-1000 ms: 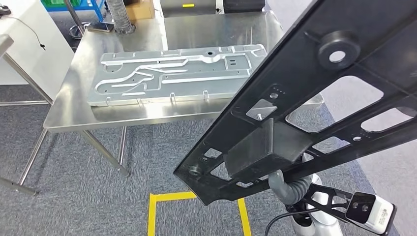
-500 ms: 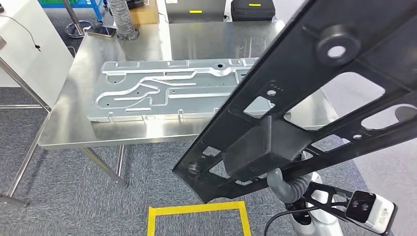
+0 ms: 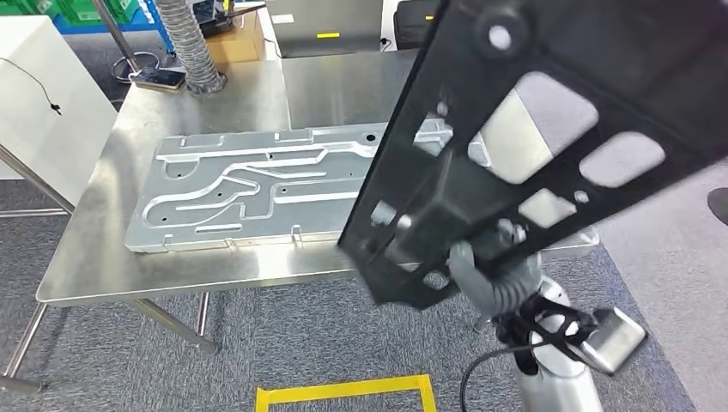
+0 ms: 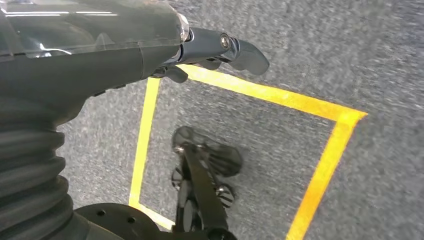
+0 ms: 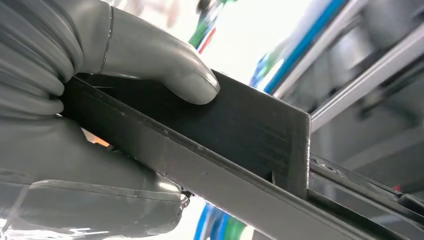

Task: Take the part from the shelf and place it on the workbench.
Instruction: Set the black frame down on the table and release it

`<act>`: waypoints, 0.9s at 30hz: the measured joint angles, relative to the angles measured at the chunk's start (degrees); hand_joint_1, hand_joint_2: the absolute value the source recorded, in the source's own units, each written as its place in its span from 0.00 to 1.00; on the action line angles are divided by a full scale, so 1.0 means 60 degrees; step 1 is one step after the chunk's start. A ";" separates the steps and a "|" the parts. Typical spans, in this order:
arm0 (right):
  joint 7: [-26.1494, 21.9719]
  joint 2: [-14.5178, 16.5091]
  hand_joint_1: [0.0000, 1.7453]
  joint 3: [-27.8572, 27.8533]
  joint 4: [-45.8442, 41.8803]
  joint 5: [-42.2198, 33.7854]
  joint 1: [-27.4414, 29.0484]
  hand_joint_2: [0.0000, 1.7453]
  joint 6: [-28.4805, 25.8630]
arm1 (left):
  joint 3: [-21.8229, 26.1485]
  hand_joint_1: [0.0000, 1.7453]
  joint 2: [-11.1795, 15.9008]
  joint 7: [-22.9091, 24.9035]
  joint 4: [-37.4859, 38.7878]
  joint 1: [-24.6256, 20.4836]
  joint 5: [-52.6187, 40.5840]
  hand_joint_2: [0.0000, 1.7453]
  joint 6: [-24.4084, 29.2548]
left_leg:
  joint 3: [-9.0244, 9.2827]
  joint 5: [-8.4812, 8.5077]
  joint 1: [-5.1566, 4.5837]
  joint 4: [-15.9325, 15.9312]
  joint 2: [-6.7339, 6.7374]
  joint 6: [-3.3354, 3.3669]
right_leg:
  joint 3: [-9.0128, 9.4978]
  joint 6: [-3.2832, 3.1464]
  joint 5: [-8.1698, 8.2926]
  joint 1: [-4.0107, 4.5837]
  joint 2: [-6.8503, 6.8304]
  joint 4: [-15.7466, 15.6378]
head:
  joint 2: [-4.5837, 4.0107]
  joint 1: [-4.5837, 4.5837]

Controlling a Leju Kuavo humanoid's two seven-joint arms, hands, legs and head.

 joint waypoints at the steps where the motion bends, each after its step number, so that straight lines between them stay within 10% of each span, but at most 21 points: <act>1: 0.0176 -0.0035 1.00 -0.0118 0.0153 0.0386 -0.0247 1.00 -0.0373 | 0.0023 0.00 0.0001 -0.0008 0.0000 0.0005 0.0002 1.00 0.0008 | 0.0114 0.0550 -0.0004 -0.0643 0.0004 0.0044 | 0.0103 0.0020 -0.0084 0.0002 0.0007 -0.0002 | 0.0000 0.0000; 4: 0.0767 -0.0260 1.00 -0.0415 0.0887 0.1851 -0.1234 1.00 -0.1553 | 0.0108 0.00 0.0001 -0.0045 0.0000 0.0007 0.0002 1.00 0.0018 | 0.0326 0.1872 -0.0057 -0.2047 0.0013 0.0211 | 0.0232 0.0153 -0.0288 0.0043 0.0055 0.0053 | -0.0001 0.0000; 8: 0.2019 -0.0794 1.00 -0.0514 0.2234 0.5216 -0.2732 1.00 -0.3146 | 0.0146 0.00 -0.0001 -0.0095 0.0000 -0.0026 -0.0051 1.00 -0.0037 | 0.0360 0.2018 -0.0026 -0.2194 0.0008 0.0406 | 0.0169 0.0375 -0.0493 0.0045 0.0040 0.0192 | 0.0000 0.0001; 12: 0.3555 -0.1264 1.00 -0.0205 0.4228 0.8890 -0.4406 1.00 -0.3838 | 0.0148 0.00 0.0005 -0.0125 0.0000 -0.0058 -0.0178 1.00 -0.0104 | 0.0402 0.1987 0.0007 -0.2243 0.0004 0.0516 | -0.1067 0.0577 -0.1421 -0.0045 -0.0018 0.2404 | -0.0002 0.0001; 15: 0.4218 -0.1358 1.00 0.0408 0.6329 1.1096 -0.5584 1.00 -0.3926 | 0.0148 0.00 0.0009 -0.0101 0.0000 -0.0078 -0.0274 1.00 -0.0128 | 0.0465 0.1916 0.0011 -0.2209 -0.0004 0.0487 | -0.1365 0.0633 -0.0869 -0.0118 -0.0050 0.2401 | -0.0001 0.0001; 18: 0.4272 -0.1266 1.00 0.1195 0.8403 1.2519 -0.6600 1.00 -0.4012 | 0.0145 0.00 0.0010 -0.0069 0.0000 -0.0122 -0.0374 1.00 -0.0158 | 0.0512 0.1822 -0.0013 -0.2139 -0.0040 0.0372 | -0.0665 0.0561 0.0171 -0.0127 -0.0057 0.0546 | -0.0002 0.0000; 23: 0.3494 -0.0656 1.00 0.2763 1.1272 1.3787 -0.7358 1.00 -0.3991 | 0.0120 0.00 0.0027 -0.0104 0.0000 -0.0168 -0.0533 1.00 -0.0213 | 0.0472 0.1731 -0.0001 -0.2061 -0.0039 0.0100 | -0.0515 0.0247 0.0256 -0.0073 -0.0054 0.0113 | -0.0001 0.0001; 27: 0.3128 -0.0004 1.00 0.3559 1.2519 1.3895 -0.7334 1.00 -0.4444 | 0.0110 0.00 0.0040 -0.0124 0.0000 -0.0183 -0.0553 1.00 -0.0225 | -0.0533 0.0707 0.0021 0.0059 -0.0002 -0.0024 | -0.0464 0.0061 0.0247 -0.0046 -0.0069 0.0072 | -0.0001 0.0001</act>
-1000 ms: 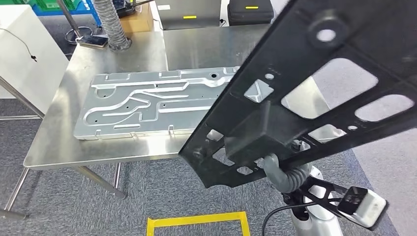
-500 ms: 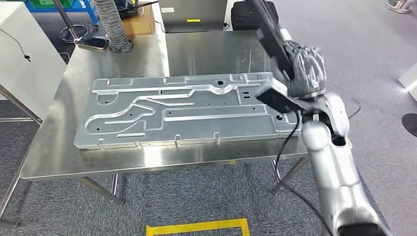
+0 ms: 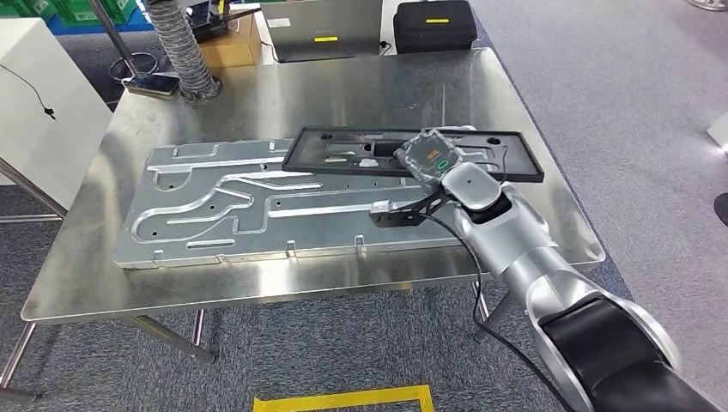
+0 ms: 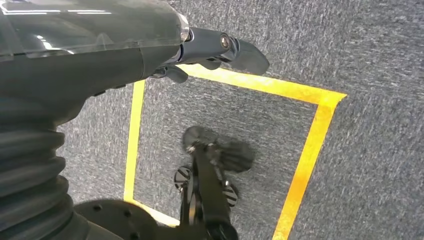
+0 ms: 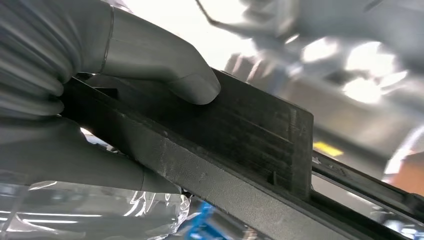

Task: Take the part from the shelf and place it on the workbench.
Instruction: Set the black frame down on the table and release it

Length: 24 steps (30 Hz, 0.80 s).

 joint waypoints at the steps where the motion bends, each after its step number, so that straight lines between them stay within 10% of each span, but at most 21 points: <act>1: -0.0057 0.0131 1.00 0.0137 0.0234 -0.0016 0.0038 1.00 -0.0165 | 0.0000 0.00 0.0005 -0.0002 0.0000 0.0004 -0.0002 1.00 0.0009 | -0.0270 -0.0134 0.0000 0.0508 0.0001 -0.0007 | 0.0015 -0.0019 -0.0018 0.0019 -0.0001 0.0003 | -0.0001 0.0000; 3: -0.0155 0.0352 1.00 0.0324 0.0575 -0.0088 0.0136 1.00 -0.0522 | 0.0000 0.00 0.0021 -0.0003 0.0000 0.0019 -0.0022 1.00 0.0029 | -0.0250 0.0186 -0.0001 0.0347 0.0002 0.0020 | 0.0068 -0.0030 -0.0066 0.0043 0.0004 0.0011 | 0.0000 0.0000; 6: -0.0311 0.0608 1.00 0.0484 0.0881 -0.0177 0.0265 1.00 -0.1274 | -0.0001 0.00 0.0051 -0.0021 0.0000 0.0016 -0.0056 1.00 0.0037 | 0.0695 0.1075 -0.0026 -0.1613 0.0001 0.0144 | 0.0167 0.0023 -0.0183 0.0074 0.0023 0.0039 | 0.0001 0.0000; 11: -0.0387 0.0810 1.00 0.0658 0.1141 -0.0149 0.0456 1.00 -0.2221 | -0.0004 0.00 0.0076 -0.0040 0.0000 -0.0001 -0.0115 1.00 0.0039 | 0.1029 0.1137 -0.0027 -0.2245 -0.0006 0.0335 | 0.0178 0.0249 -0.0328 0.0109 0.0021 0.0086 | -0.0001 -0.0001; 16: -0.0302 0.0865 1.00 0.0705 0.1324 -0.0047 0.0624 1.00 -0.3189 | -0.0014 0.00 0.0080 -0.0088 0.0000 -0.0013 -0.0190 1.00 0.0075 | 0.1113 0.1109 0.0016 -0.2313 0.0006 0.0480 | -0.1103 0.0455 -0.1440 0.0026 0.0013 0.2628 | 0.0001 0.0000; 18: -0.0448 0.0866 1.00 0.0713 0.1425 -0.0102 0.0753 1.00 -0.3251 | -0.0036 0.00 0.0083 -0.0140 0.0000 -0.0001 -0.0245 1.00 0.0076 | 0.1146 0.1078 0.0016 -0.2299 -0.0007 0.0474 | -0.1250 0.0473 -0.1157 -0.0018 0.0011 0.2681 | 0.0001 0.0000; 21: -0.0723 0.0865 1.00 0.0715 0.1559 -0.0309 0.0825 1.00 -0.3262 | -0.0106 0.00 0.0085 -0.0240 0.0000 0.0003 -0.0332 1.00 0.0049 | 0.1188 0.1000 0.0003 -0.2238 -0.0027 0.0388 | -0.0448 0.0389 -0.0113 -0.0019 -0.0008 0.0718 | 0.0001 0.0000; 24: -0.0953 0.0852 1.00 0.0715 0.1668 -0.0522 0.0894 1.00 -0.3289 | -0.0180 0.00 0.0107 -0.0301 0.0000 0.0000 -0.0363 1.00 0.0027 | 0.1194 0.0963 -0.0018 -0.2228 -0.0025 0.0242 | -0.0180 0.0253 0.0072 0.0064 0.0002 0.0077 | 0.0001 0.0000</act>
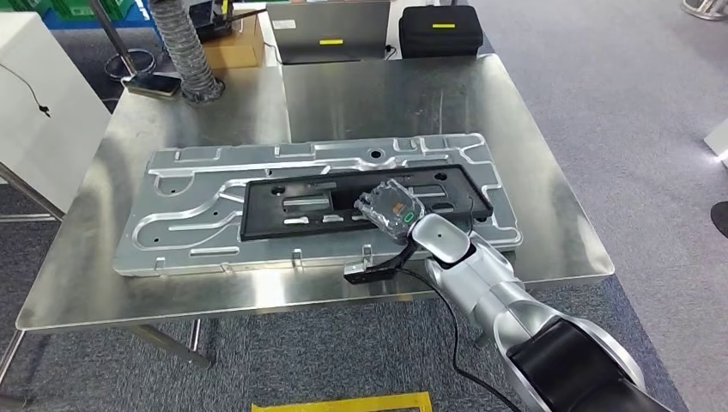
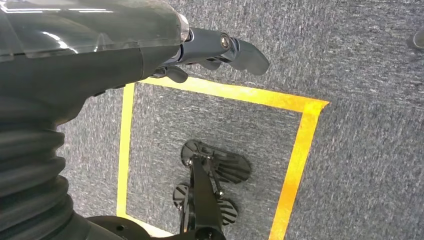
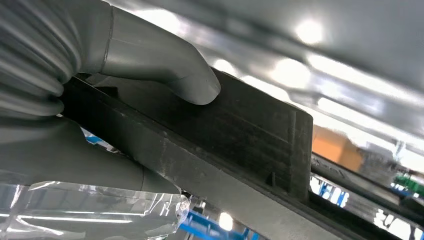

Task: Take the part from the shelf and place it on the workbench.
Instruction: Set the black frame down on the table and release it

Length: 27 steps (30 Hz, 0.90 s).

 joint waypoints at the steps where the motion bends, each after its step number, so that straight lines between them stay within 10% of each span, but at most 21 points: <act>1: -0.0072 -0.0014 1.00 0.0000 0.0038 -0.0064 0.0041 1.00 -0.0005 | -0.0015 0.00 0.0007 -0.0016 0.0000 0.0002 -0.0001 1.00 0.0002 | 0.0014 -0.0003 0.0001 -0.0016 0.0002 -0.0052 | 0.0016 -0.0055 0.0016 -0.0011 0.0007 -0.0031 | 0.0000 0.0000; 4: -0.0335 -0.0045 1.00 -0.0007 0.0138 -0.0306 0.0134 1.00 -0.0016 | -0.0046 0.00 0.0018 -0.0084 0.0000 0.0010 -0.0020 1.00 0.0034 | -0.0190 -0.0403 0.0016 0.0537 0.0025 -0.0182 | 0.0113 -0.0217 0.0075 -0.0077 0.0000 -0.0169 | 0.0000 0.0000; 7: -0.0539 -0.0062 1.00 -0.0029 0.0222 -0.0494 0.0281 1.00 -0.0039 | -0.0056 0.00 0.0048 -0.0108 0.0000 0.0021 -0.0032 1.00 0.0076 | -0.1044 -0.1284 0.0032 0.2417 0.0038 -0.0267 | 0.0141 -0.0275 0.0061 -0.0072 -0.0004 -0.0184 | 0.0000 0.0000; 9: -0.0642 -0.0095 1.00 -0.0072 0.0282 -0.0622 0.0409 1.00 -0.0100 | -0.0056 0.00 0.0058 -0.0117 0.0000 0.0056 -0.0048 1.00 0.0091 | -0.1214 -0.1248 0.0038 0.2781 0.0040 -0.0288 | 0.0170 -0.0273 0.0042 -0.0068 0.0005 -0.0181 | 0.0000 0.0000; 13: -0.0779 -0.0163 0.00 -0.0190 0.0342 -0.0811 0.0510 0.00 -0.0242 | -0.0063 0.00 0.0087 -0.0159 0.0000 0.0067 -0.0117 1.00 0.0123 | 0.0003 -0.0162 0.0047 0.0411 0.0046 -0.0195 | 0.0276 -0.0153 -0.0046 -0.0027 0.0079 -0.0141 | 0.0000 0.0000; 15: -0.0869 -0.0189 0.00 -0.0281 0.0355 -0.0942 0.0564 0.00 -0.0314 | -0.0082 0.00 0.0093 -0.0190 0.0000 0.0060 -0.0168 1.00 0.0166 | 0.0193 -0.0139 0.0024 0.0009 0.0042 -0.0085 | 0.0257 -0.0057 -0.0049 0.0018 0.0115 -0.0124 | 0.0000 0.0000; 19: -0.1389 -0.0230 0.00 -0.0582 0.0317 -0.1525 0.0641 0.00 -0.0535 | -0.0142 0.00 0.0097 -0.0361 0.0000 0.0044 -0.0214 0.00 0.0271 | 0.0203 -0.0059 0.0049 -0.0081 0.0056 0.0171 | 0.0068 0.0144 -0.0358 -0.0030 0.0083 0.0309 | -0.0002 0.0000; 22: -0.2234 -0.0233 0.00 -0.0972 0.0158 -0.2492 0.0763 0.00 -0.0743 | -0.0148 0.00 0.0099 -0.0543 0.0000 0.0040 -0.0188 0.00 0.0333 | 0.0186 -0.0041 0.0053 -0.0091 0.0057 0.0246 | -0.0806 0.0241 -0.1266 -0.0054 0.0051 0.2166 | 0.0000 0.0000; 24: -0.2870 -0.0226 0.00 -0.1241 -0.0147 -0.3572 0.0932 0.00 -0.0664 | -0.0148 0.00 0.0100 -0.0549 0.0000 0.0044 -0.0188 0.00 0.0393 | 0.0186 -0.0044 0.0048 -0.0080 0.0044 0.0250 | -0.1144 0.0251 -0.1369 -0.0058 0.0039 0.2832 | 0.0000 0.0000; 27: -0.3399 -0.0420 0.00 -0.1407 -0.1945 -0.7070 0.1340 0.00 0.0074 | -0.0148 0.00 0.0094 -0.0490 0.0000 0.0043 -0.0198 0.00 0.0476 | 0.0196 -0.0064 0.0032 -0.0044 0.0011 0.0221 | -0.0393 0.0123 -0.0437 -0.0037 0.0022 0.1196 | 0.0000 0.0000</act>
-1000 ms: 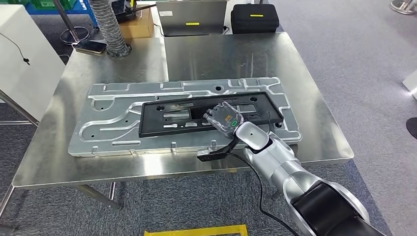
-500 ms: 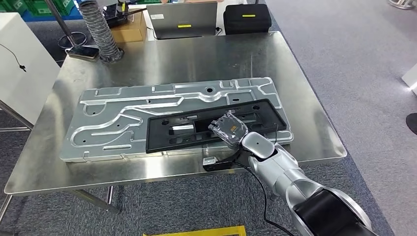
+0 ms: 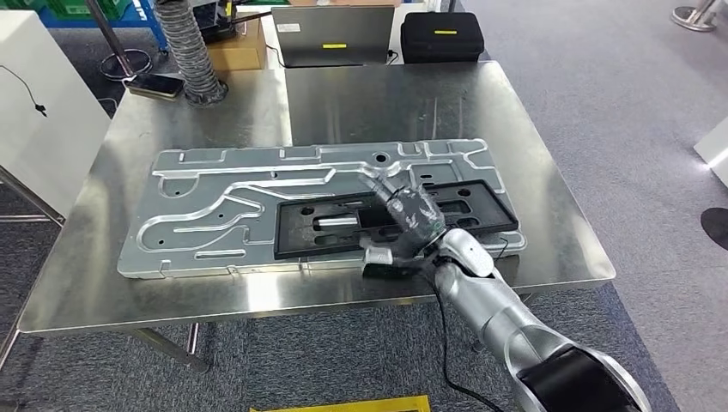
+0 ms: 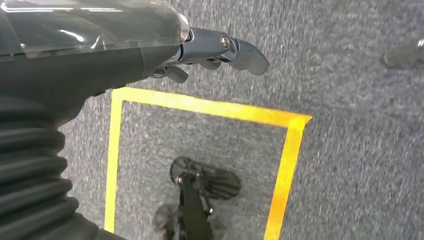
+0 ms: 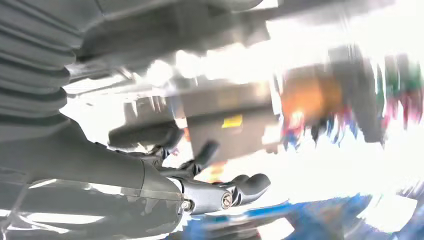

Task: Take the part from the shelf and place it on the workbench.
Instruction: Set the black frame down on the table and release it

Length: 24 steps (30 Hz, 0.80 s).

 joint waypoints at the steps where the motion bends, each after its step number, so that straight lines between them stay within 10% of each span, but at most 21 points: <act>1: -0.0036 -0.0119 0.00 0.0003 -0.0852 -0.1271 0.0137 0.00 0.0327 | 0.0000 0.00 -0.0009 0.0029 0.0000 -0.0001 -0.0005 0.00 0.0019 | -0.0011 -0.0015 -0.0021 0.0021 -0.0005 -0.0029 | 0.0291 -0.0057 0.0246 0.0025 -0.0012 -0.0642 | 0.0000 0.0000; 7: -0.0158 -0.0845 0.00 -0.0809 -0.6219 -0.5222 0.1131 0.00 0.2729 | 0.0010 0.00 -0.0038 0.0148 0.0002 0.0036 0.0071 0.00 0.0099 | -0.0116 -0.0247 -0.0052 0.0249 0.0003 -0.0293 | 0.0602 -0.0293 0.0459 0.0015 -0.0066 -0.1395 | 0.0000 0.0000; 12: -0.0166 -0.1437 0.00 -0.2383 -0.9262 -0.6347 0.1804 0.00 0.3731 | 0.0133 0.00 -0.0060 0.0107 0.0004 0.0068 0.0384 0.00 0.0083 | -0.1215 -0.1420 0.0010 0.2812 0.0031 -0.0452 | 0.0645 -0.0367 0.0453 -0.0016 -0.0111 -0.1429 | 0.0000 0.0000; 18: -0.0061 -0.1712 0.00 -0.5013 -1.0918 -0.4528 0.3016 0.00 0.1705 | 0.0378 0.00 -0.0115 -0.0215 0.0004 0.0088 0.0672 0.00 -0.0269 | 0.0179 -0.0240 0.0027 0.0114 0.0013 -0.0298 | 0.0754 -0.0139 0.0329 0.0029 -0.0086 -0.1361 | 0.0000 0.0000; 22: -0.0005 -0.1854 0.00 -0.7114 -1.0908 -0.3271 0.4305 0.00 0.0204 | 0.0547 0.00 -0.0188 -0.0231 0.0004 0.0118 0.0762 0.00 -0.0383 | 0.0230 -0.0198 0.0011 -0.0004 -0.0014 -0.0010 | 0.0750 0.0099 0.0194 -0.0007 -0.0092 -0.1246 | 0.0000 0.0000; 24: 0.0013 -0.1890 0.00 -0.8105 -1.0598 -0.2990 0.4954 0.00 -0.0294 | 0.0628 0.00 -0.0211 -0.0155 0.0004 0.0115 0.0783 0.00 -0.0419 | 0.0203 -0.0129 0.0025 -0.0044 -0.0016 0.0092 | 0.0433 0.0188 -0.0362 -0.0032 -0.0072 -0.0483 | -0.0001 0.0000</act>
